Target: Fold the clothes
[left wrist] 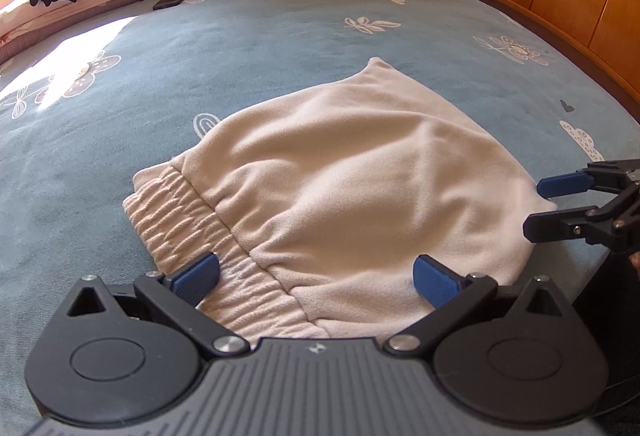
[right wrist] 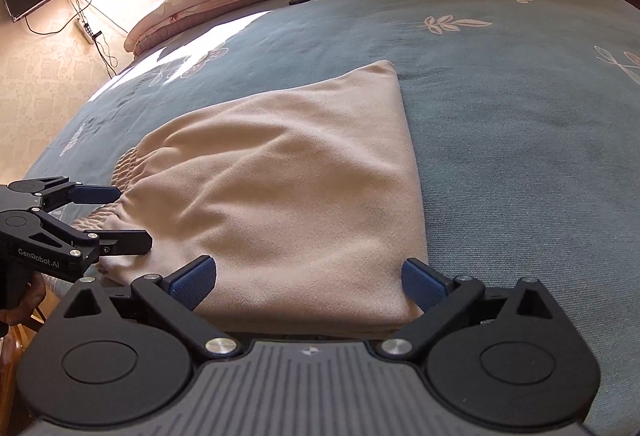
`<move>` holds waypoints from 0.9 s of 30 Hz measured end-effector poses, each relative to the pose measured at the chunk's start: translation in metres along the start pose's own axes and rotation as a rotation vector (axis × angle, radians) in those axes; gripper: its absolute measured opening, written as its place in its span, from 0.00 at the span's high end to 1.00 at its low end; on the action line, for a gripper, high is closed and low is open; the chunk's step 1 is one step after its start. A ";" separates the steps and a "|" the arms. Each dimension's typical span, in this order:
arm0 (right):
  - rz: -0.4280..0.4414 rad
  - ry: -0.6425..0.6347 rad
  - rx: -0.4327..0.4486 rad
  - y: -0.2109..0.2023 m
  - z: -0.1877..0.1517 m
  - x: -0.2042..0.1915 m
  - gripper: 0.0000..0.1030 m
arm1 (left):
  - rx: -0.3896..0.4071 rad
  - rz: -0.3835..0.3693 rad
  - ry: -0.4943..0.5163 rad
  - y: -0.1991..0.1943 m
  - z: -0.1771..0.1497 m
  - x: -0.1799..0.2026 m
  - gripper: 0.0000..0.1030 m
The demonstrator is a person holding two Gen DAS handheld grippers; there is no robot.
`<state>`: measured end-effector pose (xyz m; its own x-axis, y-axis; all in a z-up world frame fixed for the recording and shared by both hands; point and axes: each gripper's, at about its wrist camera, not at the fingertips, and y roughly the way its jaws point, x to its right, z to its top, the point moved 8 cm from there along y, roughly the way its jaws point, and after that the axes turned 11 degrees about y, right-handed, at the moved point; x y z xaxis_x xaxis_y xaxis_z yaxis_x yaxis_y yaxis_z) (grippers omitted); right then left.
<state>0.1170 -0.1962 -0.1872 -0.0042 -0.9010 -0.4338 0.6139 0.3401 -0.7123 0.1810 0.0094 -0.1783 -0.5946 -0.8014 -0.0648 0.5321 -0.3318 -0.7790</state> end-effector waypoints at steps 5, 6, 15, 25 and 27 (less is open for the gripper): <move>-0.001 0.006 0.003 -0.002 0.001 0.002 0.00 | 0.000 -0.033 -0.033 -0.007 0.005 -0.006 0.01; -0.004 0.008 0.009 -0.003 0.002 0.002 0.00 | 0.016 -0.043 -0.067 -0.012 0.008 -0.009 0.01; -0.004 0.038 0.048 -0.017 0.007 0.008 0.00 | 0.138 -0.129 -0.668 -0.034 -0.034 -0.106 0.01; -0.044 0.036 0.055 -0.022 0.009 0.011 0.00 | 0.137 -0.386 -0.949 0.016 -0.076 -0.112 0.01; -0.056 0.040 0.057 -0.023 0.011 0.012 0.00 | 0.134 -0.415 -0.939 0.021 -0.072 -0.109 0.01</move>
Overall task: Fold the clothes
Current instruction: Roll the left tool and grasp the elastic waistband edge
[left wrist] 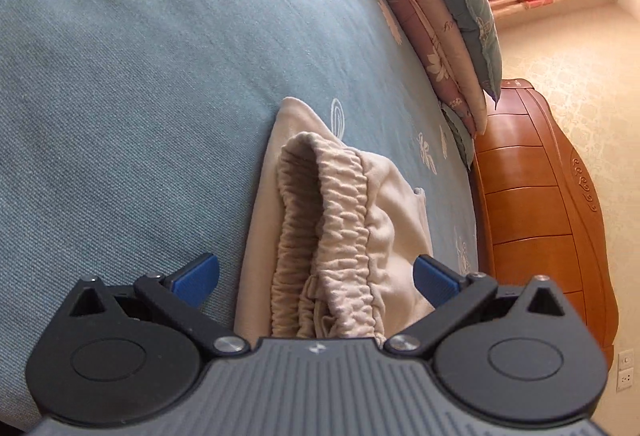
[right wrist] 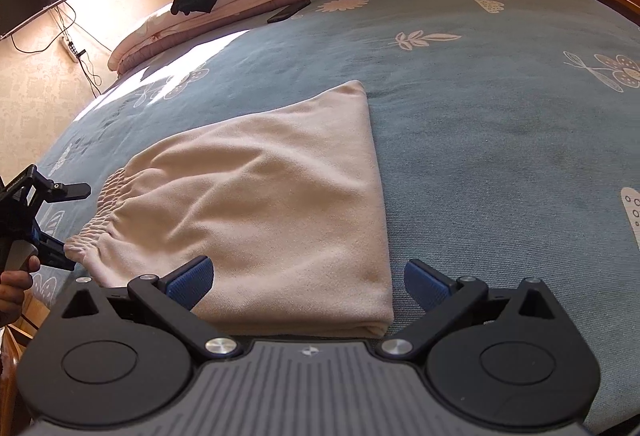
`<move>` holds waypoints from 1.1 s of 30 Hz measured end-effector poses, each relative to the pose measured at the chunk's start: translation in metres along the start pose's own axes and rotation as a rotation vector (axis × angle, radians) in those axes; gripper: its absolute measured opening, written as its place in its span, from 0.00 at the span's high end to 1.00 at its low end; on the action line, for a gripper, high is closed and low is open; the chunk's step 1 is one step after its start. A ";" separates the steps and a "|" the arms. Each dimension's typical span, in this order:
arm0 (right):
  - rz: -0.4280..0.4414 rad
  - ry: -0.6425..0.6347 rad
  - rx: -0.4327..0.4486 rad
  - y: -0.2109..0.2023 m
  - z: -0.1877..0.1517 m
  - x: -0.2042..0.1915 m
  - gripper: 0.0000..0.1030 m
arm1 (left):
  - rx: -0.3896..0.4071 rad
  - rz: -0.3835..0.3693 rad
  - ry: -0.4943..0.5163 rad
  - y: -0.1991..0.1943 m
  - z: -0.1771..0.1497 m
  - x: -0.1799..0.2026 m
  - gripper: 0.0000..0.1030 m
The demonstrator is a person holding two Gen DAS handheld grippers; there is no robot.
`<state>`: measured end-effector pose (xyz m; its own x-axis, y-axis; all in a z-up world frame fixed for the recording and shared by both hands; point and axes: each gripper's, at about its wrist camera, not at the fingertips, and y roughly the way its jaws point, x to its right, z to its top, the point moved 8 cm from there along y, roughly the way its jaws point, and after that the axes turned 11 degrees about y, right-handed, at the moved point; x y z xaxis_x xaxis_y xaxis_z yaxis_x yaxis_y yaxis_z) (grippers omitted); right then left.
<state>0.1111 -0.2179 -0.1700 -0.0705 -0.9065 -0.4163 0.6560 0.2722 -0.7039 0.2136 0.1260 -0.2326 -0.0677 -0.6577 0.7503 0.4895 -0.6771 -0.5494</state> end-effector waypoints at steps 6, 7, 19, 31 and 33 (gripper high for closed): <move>-0.033 0.002 0.001 0.002 0.003 0.002 0.00 | -0.042 -0.041 0.039 0.016 0.009 0.009 0.01; -0.036 0.002 0.000 0.003 0.003 0.002 0.00 | -0.042 -0.047 0.038 0.018 0.013 0.009 0.01; 0.110 -0.503 0.086 -0.007 0.002 -0.108 0.18 | 0.019 -0.081 0.004 -0.015 0.011 0.017 0.01; 0.093 -1.145 0.100 0.058 -0.079 -0.226 0.27 | 0.187 0.031 0.052 -0.086 0.007 0.018 0.01; 0.045 -1.216 0.127 0.063 -0.089 -0.227 0.28 | 0.197 0.035 0.044 -0.092 0.005 0.012 0.01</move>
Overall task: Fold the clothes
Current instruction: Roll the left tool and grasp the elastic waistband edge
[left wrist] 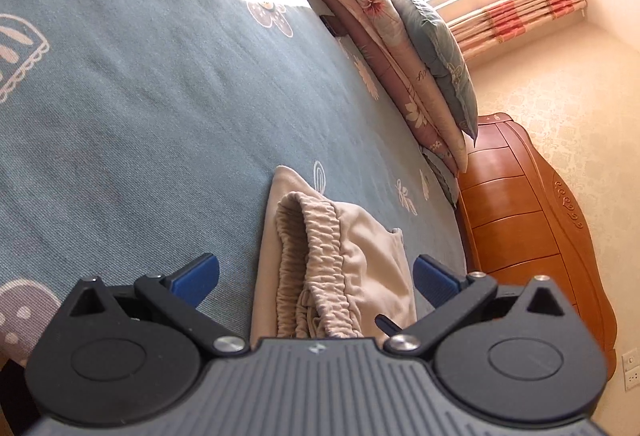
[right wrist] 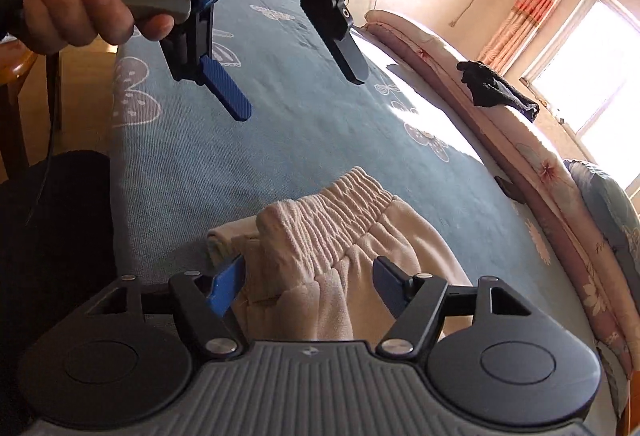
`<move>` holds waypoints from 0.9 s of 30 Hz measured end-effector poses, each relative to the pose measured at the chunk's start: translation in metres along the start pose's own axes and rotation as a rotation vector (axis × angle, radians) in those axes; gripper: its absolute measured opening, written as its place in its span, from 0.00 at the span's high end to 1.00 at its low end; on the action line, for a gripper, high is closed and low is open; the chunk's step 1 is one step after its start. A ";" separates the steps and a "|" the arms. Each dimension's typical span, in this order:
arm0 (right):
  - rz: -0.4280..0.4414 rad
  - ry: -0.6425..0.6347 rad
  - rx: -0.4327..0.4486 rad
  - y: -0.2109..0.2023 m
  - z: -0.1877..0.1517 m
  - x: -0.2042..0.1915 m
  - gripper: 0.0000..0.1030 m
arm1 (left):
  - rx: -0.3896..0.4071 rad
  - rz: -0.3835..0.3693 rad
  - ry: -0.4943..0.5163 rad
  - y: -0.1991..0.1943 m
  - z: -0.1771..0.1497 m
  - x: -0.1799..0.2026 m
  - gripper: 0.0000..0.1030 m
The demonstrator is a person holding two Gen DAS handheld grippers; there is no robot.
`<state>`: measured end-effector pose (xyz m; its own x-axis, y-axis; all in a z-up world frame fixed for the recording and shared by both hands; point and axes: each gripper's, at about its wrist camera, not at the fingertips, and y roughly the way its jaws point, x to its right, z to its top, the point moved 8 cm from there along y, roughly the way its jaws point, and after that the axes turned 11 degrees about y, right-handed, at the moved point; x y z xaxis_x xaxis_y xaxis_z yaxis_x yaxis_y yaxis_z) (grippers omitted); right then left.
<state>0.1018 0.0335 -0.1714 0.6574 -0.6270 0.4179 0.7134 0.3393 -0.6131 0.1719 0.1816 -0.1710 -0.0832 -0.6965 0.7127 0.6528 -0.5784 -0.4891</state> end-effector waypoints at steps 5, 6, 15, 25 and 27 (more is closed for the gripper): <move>-0.091 -0.144 -0.003 0.006 -0.009 -0.015 0.35 | 0.010 0.019 -0.011 -0.009 -0.003 -0.013 0.01; -0.096 -0.143 -0.001 0.005 -0.009 -0.015 0.40 | 0.010 0.020 -0.010 -0.010 -0.004 -0.014 0.01; -0.102 -0.146 -0.028 0.009 -0.009 -0.019 0.41 | -0.003 0.003 0.009 -0.004 -0.005 -0.011 0.01; -0.087 -0.055 -0.042 0.008 -0.007 -0.009 0.44 | -0.021 0.000 0.037 -0.003 -0.009 -0.008 0.01; -0.112 -0.088 -0.036 0.011 -0.010 -0.014 0.42 | -0.027 0.000 0.037 -0.001 -0.010 -0.008 0.01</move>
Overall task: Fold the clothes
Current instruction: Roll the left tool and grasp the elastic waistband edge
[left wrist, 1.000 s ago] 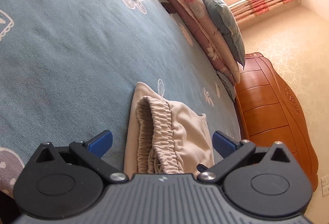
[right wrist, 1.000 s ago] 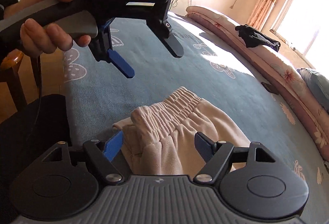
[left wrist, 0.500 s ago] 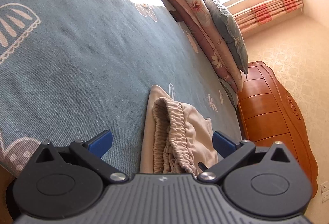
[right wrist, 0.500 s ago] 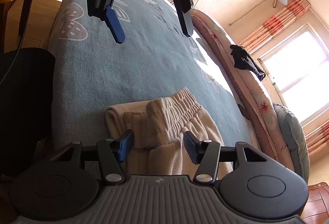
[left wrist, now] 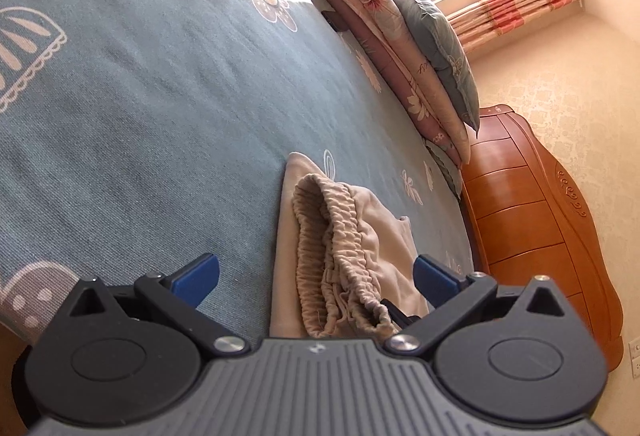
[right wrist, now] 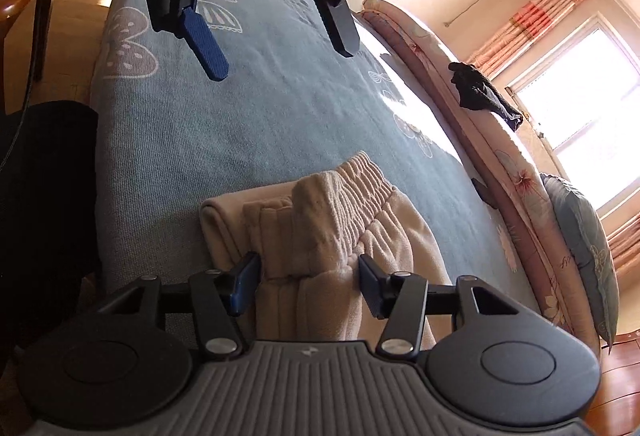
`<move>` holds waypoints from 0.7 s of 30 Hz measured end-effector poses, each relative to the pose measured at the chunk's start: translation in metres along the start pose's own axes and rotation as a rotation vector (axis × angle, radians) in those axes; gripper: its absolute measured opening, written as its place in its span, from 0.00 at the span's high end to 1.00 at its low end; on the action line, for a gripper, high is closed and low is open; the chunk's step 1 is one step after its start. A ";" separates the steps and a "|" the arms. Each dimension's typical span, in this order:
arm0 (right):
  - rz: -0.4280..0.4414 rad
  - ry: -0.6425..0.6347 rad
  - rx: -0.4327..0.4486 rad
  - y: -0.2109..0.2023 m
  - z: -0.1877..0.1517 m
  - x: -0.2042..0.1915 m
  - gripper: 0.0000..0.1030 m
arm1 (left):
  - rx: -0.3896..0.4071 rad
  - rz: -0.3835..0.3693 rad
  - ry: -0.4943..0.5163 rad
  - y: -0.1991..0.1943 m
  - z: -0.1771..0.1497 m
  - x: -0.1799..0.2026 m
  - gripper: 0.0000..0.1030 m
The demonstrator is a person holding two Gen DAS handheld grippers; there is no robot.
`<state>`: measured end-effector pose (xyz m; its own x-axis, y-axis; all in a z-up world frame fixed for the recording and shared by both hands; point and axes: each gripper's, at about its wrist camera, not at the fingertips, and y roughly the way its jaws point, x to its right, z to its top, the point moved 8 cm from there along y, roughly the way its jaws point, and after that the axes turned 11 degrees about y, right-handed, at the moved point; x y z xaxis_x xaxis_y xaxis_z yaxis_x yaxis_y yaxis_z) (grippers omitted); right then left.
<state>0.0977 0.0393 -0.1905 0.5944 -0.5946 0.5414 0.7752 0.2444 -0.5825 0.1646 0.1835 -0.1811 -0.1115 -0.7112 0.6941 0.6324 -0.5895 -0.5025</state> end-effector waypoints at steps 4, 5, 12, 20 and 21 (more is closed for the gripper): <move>-0.059 -0.077 0.018 0.003 -0.005 -0.014 0.45 | -0.006 -0.002 0.017 0.001 -0.001 0.005 0.01; -0.059 -0.035 0.019 0.001 -0.003 -0.009 0.47 | -0.005 -0.002 0.023 0.000 -0.001 0.007 0.01; -0.137 0.123 0.088 -0.032 0.025 0.043 0.53 | -0.001 -0.006 0.026 -0.002 0.000 0.008 0.01; -0.150 0.149 0.090 -0.027 0.029 0.045 0.63 | -0.008 -0.031 0.005 0.001 -0.001 0.007 0.01; -0.135 0.122 0.081 -0.024 0.026 0.034 0.65 | -0.006 -0.049 -0.008 0.003 0.000 0.008 0.01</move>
<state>0.1049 0.0330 -0.1430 0.4572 -0.7137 0.5306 0.8638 0.2144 -0.4560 0.1654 0.1758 -0.1771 -0.1365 -0.6782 0.7221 0.6215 -0.6263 -0.4707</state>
